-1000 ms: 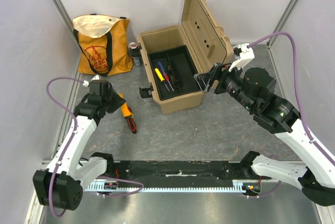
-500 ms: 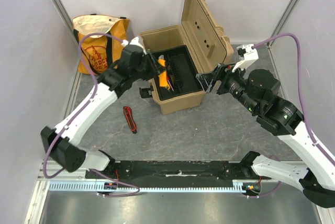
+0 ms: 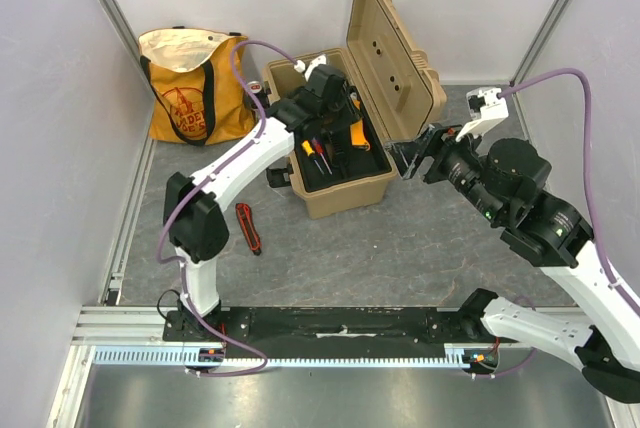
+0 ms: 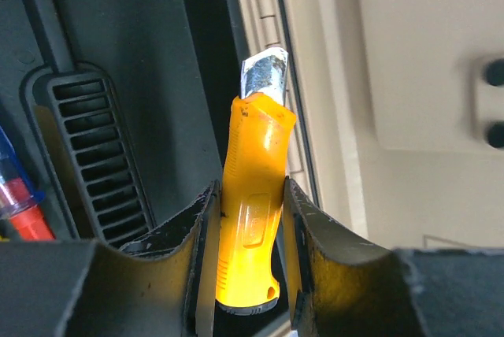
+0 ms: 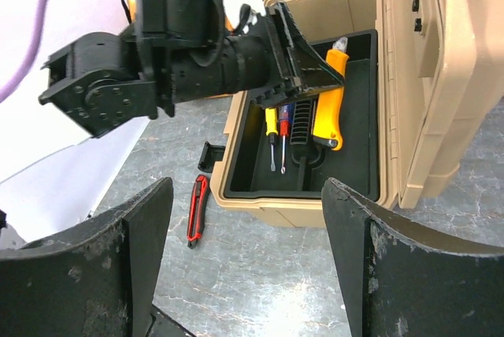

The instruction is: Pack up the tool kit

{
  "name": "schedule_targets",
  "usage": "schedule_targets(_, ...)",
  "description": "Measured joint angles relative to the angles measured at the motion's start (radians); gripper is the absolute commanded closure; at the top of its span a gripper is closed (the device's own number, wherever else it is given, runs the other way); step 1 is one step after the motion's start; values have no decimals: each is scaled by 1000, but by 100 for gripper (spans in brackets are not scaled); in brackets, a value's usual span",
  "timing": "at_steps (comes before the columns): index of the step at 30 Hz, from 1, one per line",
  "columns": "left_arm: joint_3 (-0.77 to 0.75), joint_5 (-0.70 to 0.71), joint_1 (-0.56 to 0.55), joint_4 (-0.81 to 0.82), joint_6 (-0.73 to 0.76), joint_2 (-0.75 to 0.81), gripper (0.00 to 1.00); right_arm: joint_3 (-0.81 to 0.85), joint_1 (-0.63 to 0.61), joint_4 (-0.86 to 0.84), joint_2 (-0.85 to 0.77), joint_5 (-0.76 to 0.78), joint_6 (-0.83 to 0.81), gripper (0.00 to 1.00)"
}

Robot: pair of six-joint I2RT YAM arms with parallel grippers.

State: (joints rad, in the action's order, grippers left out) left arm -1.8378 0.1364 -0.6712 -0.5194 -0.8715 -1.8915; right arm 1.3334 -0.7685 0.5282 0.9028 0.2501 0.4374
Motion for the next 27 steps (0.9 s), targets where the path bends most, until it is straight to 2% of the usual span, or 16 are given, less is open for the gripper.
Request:
schedule_targets(3,-30,28,-10,-18,-23,-55,95,0,0,8,-8,8,0,17)
schedule_targets(10,-35,84,-12,-53,-80,-119,87,0,0,19,-15,21,-1,17)
schedule_targets(20,-84,97,-12,-66,-117,-179,64,0,0,33,-25,37,-2,17)
schedule_targets(24,-88,97,-12,-62,-133,-185,49,0,0,37,-30,40,-2,17)
schedule_targets(27,-95,97,-14,-56,-143,-185,46,0,0,43,-35,41,-3,16)
